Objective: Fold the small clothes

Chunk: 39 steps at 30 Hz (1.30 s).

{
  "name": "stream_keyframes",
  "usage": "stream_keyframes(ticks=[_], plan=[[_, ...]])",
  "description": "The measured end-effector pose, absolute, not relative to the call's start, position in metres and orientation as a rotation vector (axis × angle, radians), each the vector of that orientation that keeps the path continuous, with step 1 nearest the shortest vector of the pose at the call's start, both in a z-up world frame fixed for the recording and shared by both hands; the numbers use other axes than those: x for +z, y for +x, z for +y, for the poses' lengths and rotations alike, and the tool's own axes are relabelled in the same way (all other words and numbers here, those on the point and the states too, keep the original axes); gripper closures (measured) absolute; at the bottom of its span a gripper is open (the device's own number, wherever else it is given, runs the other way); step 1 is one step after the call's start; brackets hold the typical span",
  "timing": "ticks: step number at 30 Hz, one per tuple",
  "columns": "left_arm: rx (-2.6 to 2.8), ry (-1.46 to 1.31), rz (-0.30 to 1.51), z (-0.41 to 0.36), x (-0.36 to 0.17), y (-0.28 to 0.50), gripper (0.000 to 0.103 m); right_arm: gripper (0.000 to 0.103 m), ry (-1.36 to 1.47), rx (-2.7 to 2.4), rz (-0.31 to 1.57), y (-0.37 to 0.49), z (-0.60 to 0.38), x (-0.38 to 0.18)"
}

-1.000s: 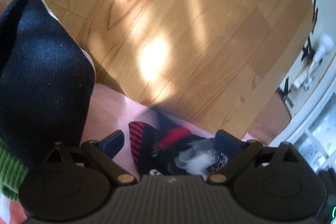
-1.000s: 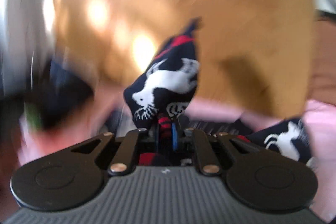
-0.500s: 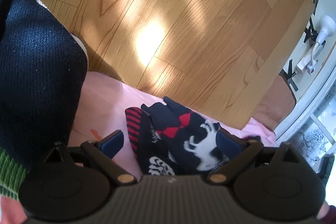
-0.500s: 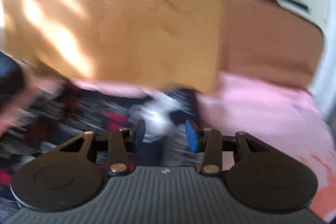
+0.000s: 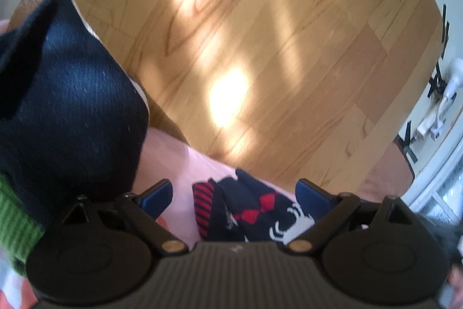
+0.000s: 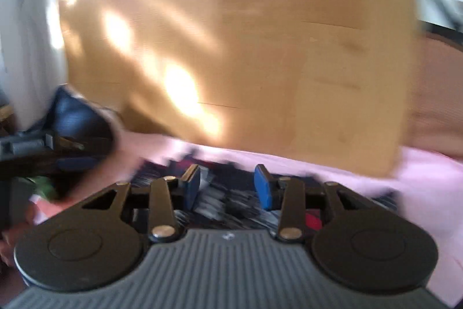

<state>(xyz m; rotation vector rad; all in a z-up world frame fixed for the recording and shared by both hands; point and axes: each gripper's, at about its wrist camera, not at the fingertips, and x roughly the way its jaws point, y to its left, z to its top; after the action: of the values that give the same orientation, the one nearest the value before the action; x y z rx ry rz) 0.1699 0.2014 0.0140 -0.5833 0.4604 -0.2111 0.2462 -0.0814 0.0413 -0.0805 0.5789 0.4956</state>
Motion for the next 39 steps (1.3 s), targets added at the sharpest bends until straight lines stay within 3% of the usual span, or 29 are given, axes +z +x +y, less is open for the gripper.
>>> stream_keyframes(ticks=[6,8,9,14,17,21,24,37,38,39], plan=[[-0.169,-0.612,0.436,0.211,0.015,0.171,0.008,0.059,-0.117,0.509,0.872,0.347,-0.029,0.009],[-0.141,-0.614,0.423,0.213,0.016,0.171,0.008,0.089,-0.143,0.504,0.968,0.355,-0.012,-0.009],[-0.125,-0.614,0.415,0.214,0.016,0.17,0.008,0.094,-0.141,0.523,0.965,0.349,-0.007,-0.009],[-0.104,-0.617,0.418,0.217,0.015,0.171,0.008,0.094,0.319,0.655,0.652,0.306,-0.049,0.047],[-0.107,-0.602,0.422,0.214,0.014,0.172,0.006,0.093,0.537,0.541,0.467,0.266,-0.111,0.045],[-0.133,-0.589,0.442,0.209,0.014,0.173,0.005,0.093,0.502,0.24,0.59,0.228,-0.155,-0.007],[-0.171,-0.58,0.471,0.202,0.017,0.17,0.004,0.093,0.628,0.121,0.622,0.205,-0.193,-0.036],[-0.535,-0.517,0.77,0.081,0.025,0.186,0.004,0.091,0.78,0.197,0.584,0.191,-0.203,-0.036],[-0.53,-0.503,0.792,0.074,0.021,0.189,0.007,0.091,0.791,0.205,0.579,0.19,-0.206,-0.038],[-0.531,-0.488,0.813,0.066,0.017,0.195,0.027,0.091,0.803,0.212,0.577,0.191,-0.207,-0.041]])
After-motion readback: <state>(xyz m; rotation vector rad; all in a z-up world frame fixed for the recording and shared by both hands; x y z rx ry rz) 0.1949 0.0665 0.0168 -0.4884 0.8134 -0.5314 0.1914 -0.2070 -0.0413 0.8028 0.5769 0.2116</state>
